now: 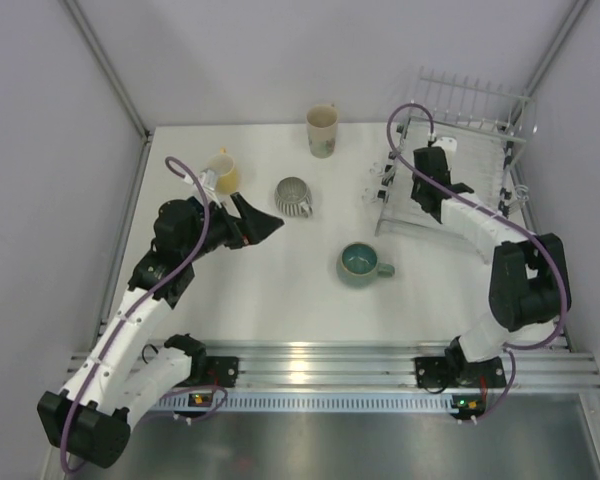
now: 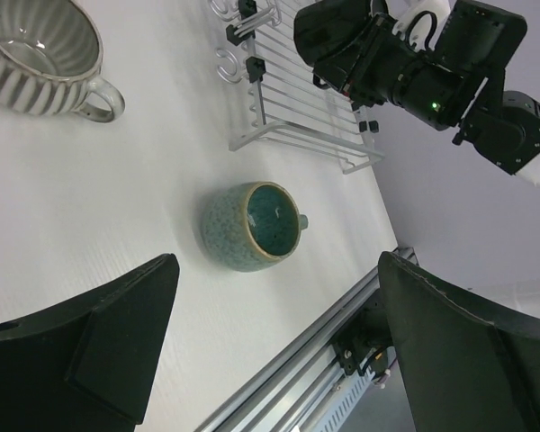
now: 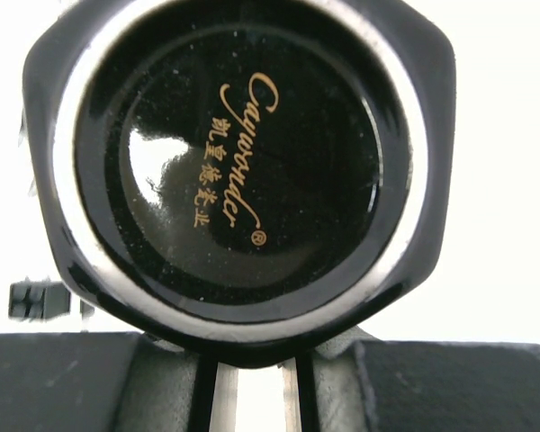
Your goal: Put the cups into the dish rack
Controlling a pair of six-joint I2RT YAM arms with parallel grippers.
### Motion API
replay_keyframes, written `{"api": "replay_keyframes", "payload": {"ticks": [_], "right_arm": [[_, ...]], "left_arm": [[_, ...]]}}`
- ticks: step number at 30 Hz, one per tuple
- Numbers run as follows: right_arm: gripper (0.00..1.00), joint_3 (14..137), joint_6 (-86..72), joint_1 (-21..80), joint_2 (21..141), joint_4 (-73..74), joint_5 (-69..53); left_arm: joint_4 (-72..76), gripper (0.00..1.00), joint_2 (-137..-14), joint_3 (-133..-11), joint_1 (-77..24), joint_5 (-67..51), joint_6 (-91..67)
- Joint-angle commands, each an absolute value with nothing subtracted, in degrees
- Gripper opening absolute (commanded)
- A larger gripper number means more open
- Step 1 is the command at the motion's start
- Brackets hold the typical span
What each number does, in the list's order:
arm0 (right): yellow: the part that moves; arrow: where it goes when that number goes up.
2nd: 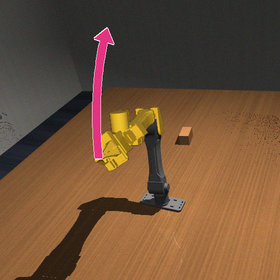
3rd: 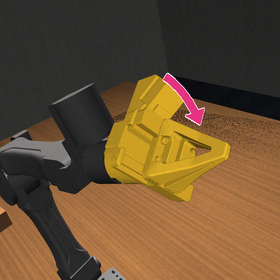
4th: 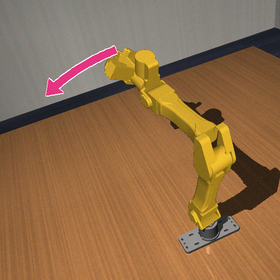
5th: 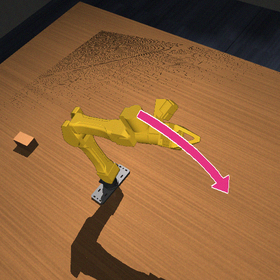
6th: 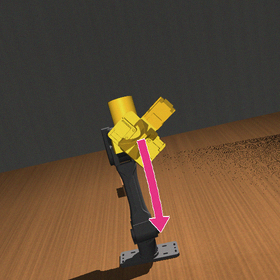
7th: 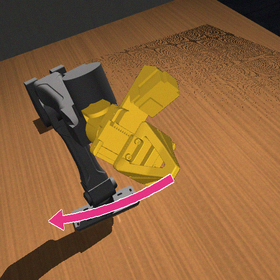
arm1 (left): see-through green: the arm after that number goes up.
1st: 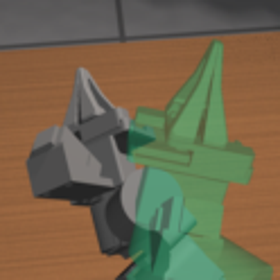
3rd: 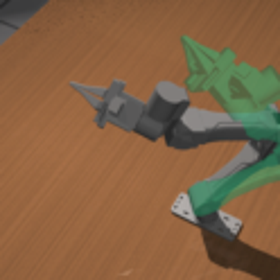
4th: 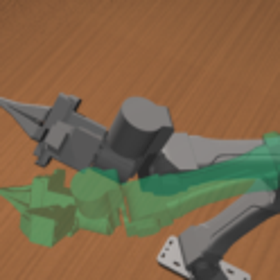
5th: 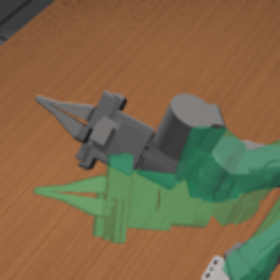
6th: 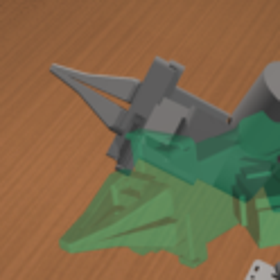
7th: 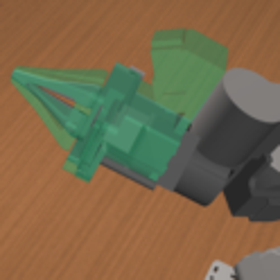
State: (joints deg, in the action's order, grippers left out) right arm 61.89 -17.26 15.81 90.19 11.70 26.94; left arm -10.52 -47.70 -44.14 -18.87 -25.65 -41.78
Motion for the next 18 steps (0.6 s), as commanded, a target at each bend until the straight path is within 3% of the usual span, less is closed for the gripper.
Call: {"api": "replay_keyframes", "payload": {"ticks": [1, 18], "right_arm": [[0.0, 68.5, -15.3, 13.1, 92.4, 2.1, 24.1], [0.02, 80.1, -10.6, 9.5, 107.4, 0.5, 19.2]], "left_arm": [[-11.1, 0.98, -47.0, -44.6, -19.0, -24.0, -40.3], [-12.6, 0.98, -46.5, -45.2, -19.1, -23.5, -39.9]]}}
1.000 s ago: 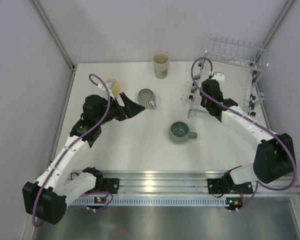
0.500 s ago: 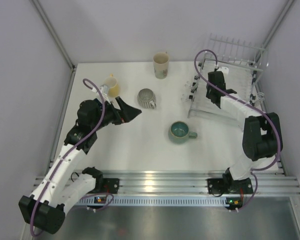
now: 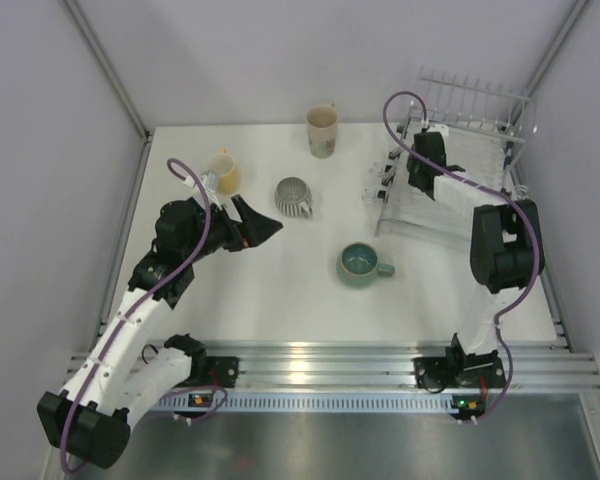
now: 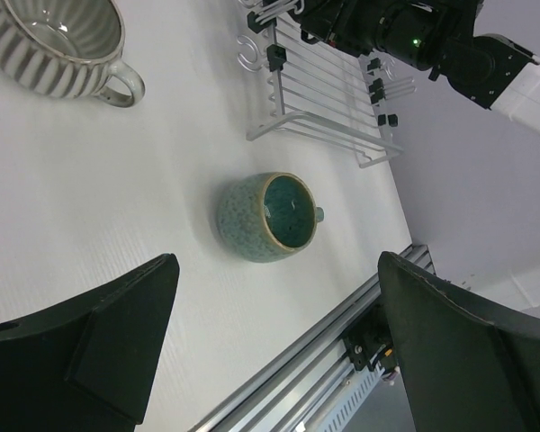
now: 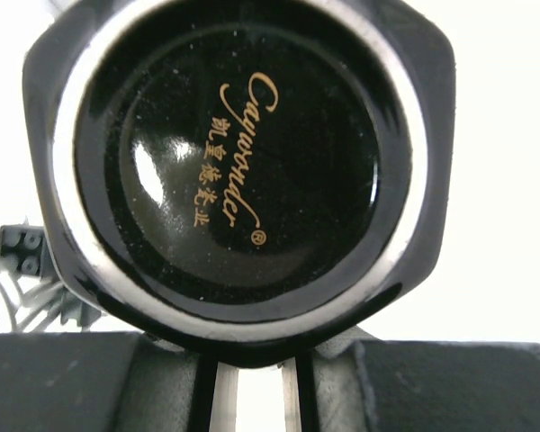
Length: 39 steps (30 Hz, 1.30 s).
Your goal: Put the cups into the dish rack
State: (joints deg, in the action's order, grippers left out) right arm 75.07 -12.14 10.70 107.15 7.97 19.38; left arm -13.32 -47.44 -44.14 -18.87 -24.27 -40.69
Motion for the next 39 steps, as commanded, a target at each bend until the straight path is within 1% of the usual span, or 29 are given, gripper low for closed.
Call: {"api": "replay_keyframes", "payload": {"ticks": [1, 2, 4, 8, 10, 11, 14, 20, 22, 28, 32, 35, 39], "right_arm": [[0.04, 80.5, -10.4, 9.4, 107.8, 0.5, 18.9], [0.07, 80.9, -9.8, 9.3, 108.4, 0.4, 19.0], [0.09, 81.6, -9.6, 9.1, 109.4, 0.4, 19.2], [0.2, 82.4, -8.6, 8.5, 110.2, 0.5, 19.4], [0.23, 83.0, -8.3, 8.2, 110.2, 0.5, 19.8], [0.28, 83.1, -7.8, 8.1, 110.3, 0.4, 19.9], [0.38, 84.1, -7.2, 7.3, 110.7, 1.0, 19.6], [0.46, 82.2, -6.9, 6.8, 107.6, 2.0, 19.0], [0.47, 81.0, -7.6, 6.8, 106.6, 3.4, 18.9], [0.49, 77.3, -8.1, 6.7, 104.4, 1.4, 17.2], [0.41, 75.5, -8.3, 6.8, 104.0, 0.5, 15.6], [0.38, 73.8, -8.2, 6.8, 103.4, -1.8, 13.4], [0.32, 74.3, -7.7, 6.7, 104.8, -1.6, 13.5]], "left_arm": [[-12.7, 0.98, -46.5, -45.2, -19.0, -23.5, -39.8], [-12.7, 0.98, -46.5, -45.2, -19.1, -23.5, -39.9], [-12.7, 0.98, -46.5, -45.3, -19.0, -23.6, -39.8], [-13.1, 0.98, -46.2, -45.3, -19.1, -23.6, -39.8], [-13.4, 0.98, -46.1, -45.4, -19.1, -23.6, -39.7], [-13.4, 0.98, -46.1, -45.4, -19.0, -23.6, -39.7], [-13.4, 0.98, -45.8, -45.2, -19.0, -23.6, -39.9], [-13.6, 0.98, -45.3, -44.9, -19.0, -23.7, -40.3], [-13.6, 0.98, -45.3, -44.7, -19.1, -23.7, -40.3], [-13.6, 0.98, -44.9, -44.6, -19.0, -24.3, -40.3], [-14.1, 0.98, -44.0, -44.5, -19.0, -23.7, -40.1], [-14.2, 0.98, -43.6, -44.3, -19.1, -23.5, -40.1], [-14.2, 0.98, -43.9, -44.0, -19.1, -23.5, -40.0]]}}
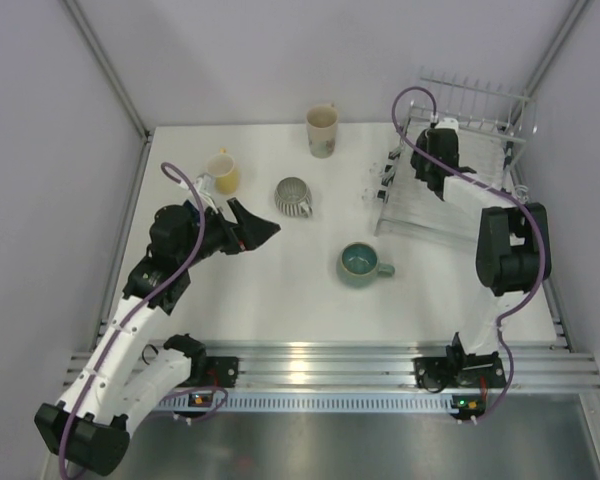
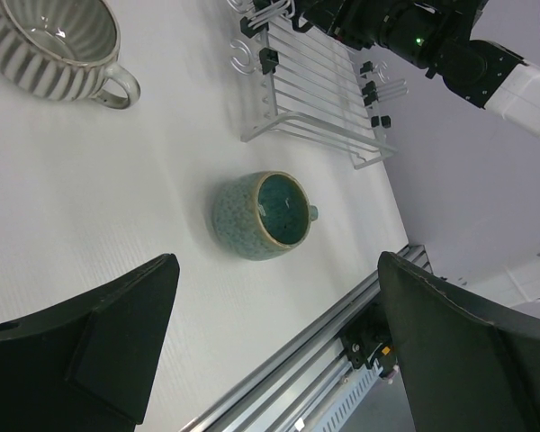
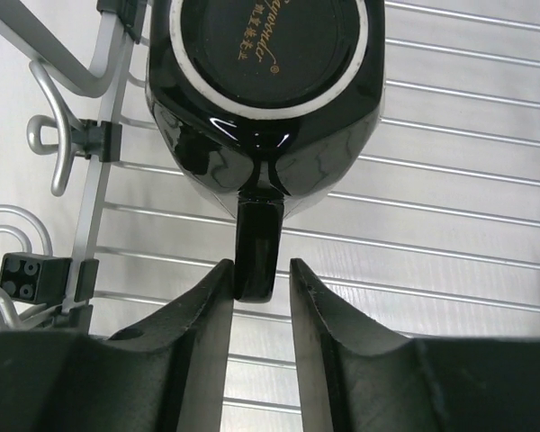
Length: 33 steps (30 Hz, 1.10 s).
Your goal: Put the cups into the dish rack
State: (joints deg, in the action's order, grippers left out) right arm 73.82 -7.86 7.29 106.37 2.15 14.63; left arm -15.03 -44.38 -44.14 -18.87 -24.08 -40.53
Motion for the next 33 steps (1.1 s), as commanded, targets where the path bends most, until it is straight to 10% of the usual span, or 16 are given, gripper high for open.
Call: {"api": "replay_keyframes", "payload": {"ticks": [1, 11, 33], "right_arm": [[0.31, 74.2, -7.6, 6.8, 104.9, -1.9, 13.4], [0.0, 76.5, -1.8, 6.8, 108.5, -6.3, 13.3], [0.04, 84.1, -3.7, 6.7, 116.3, -10.2, 20.8]], "left_arm": [[-14.3, 0.98, -43.9, -44.1, -19.1, -23.5, -40.0], [-14.5, 0.98, -44.5, -44.0, -19.1, -23.2, -39.6], [-15.5, 0.98, -46.1, -44.4, -19.1, -22.9, -38.8]]}}
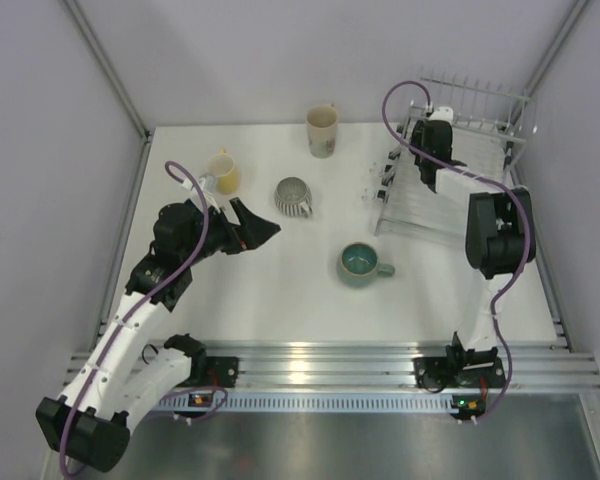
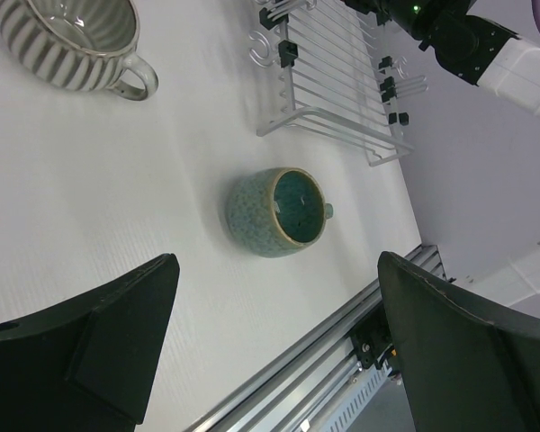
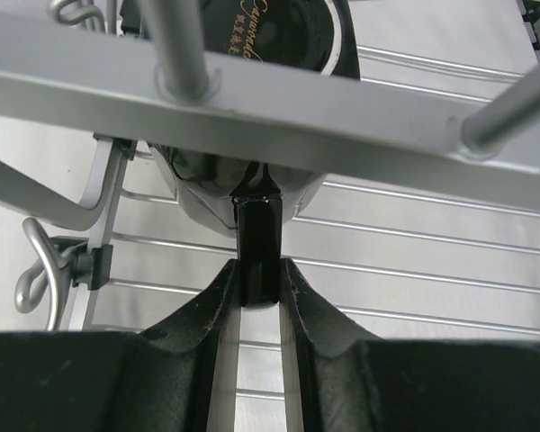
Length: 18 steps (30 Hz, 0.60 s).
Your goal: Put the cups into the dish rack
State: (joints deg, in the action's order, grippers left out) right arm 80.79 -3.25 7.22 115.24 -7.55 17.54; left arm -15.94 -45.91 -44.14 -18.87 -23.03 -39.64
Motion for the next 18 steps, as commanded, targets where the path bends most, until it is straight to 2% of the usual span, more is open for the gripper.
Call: {"api": "replay_keyframes", "payload": {"ticks": [1, 7, 10, 11, 18], "right_arm": [[0.05, 84.4, -4.0, 6.7, 116.5, -10.2, 21.3], [0.16, 85.5, -3.8, 6.8, 117.9, -10.0, 21.7], [0.26, 85.5, -3.9, 6.7, 117.2, -9.8, 21.4], [0.33, 85.4, -3.9, 6.8, 116.6, -9.6, 21.4], [0.5, 82.9, -4.0, 6.8, 110.7, -7.1, 18.5]], "left_arm": [[-15.4, 0.98, -46.1, -44.5, -19.1, -22.9, -38.8], [-15.5, 0.98, -46.1, -44.5, -19.0, -22.9, -38.9], [-15.5, 0.98, -45.9, -44.3, -19.1, -23.0, -39.1], [-15.5, 0.98, -45.6, -44.3, -19.1, -23.0, -39.1], [-15.9, 0.97, -44.8, -44.2, -19.0, -22.4, -40.4]]}}
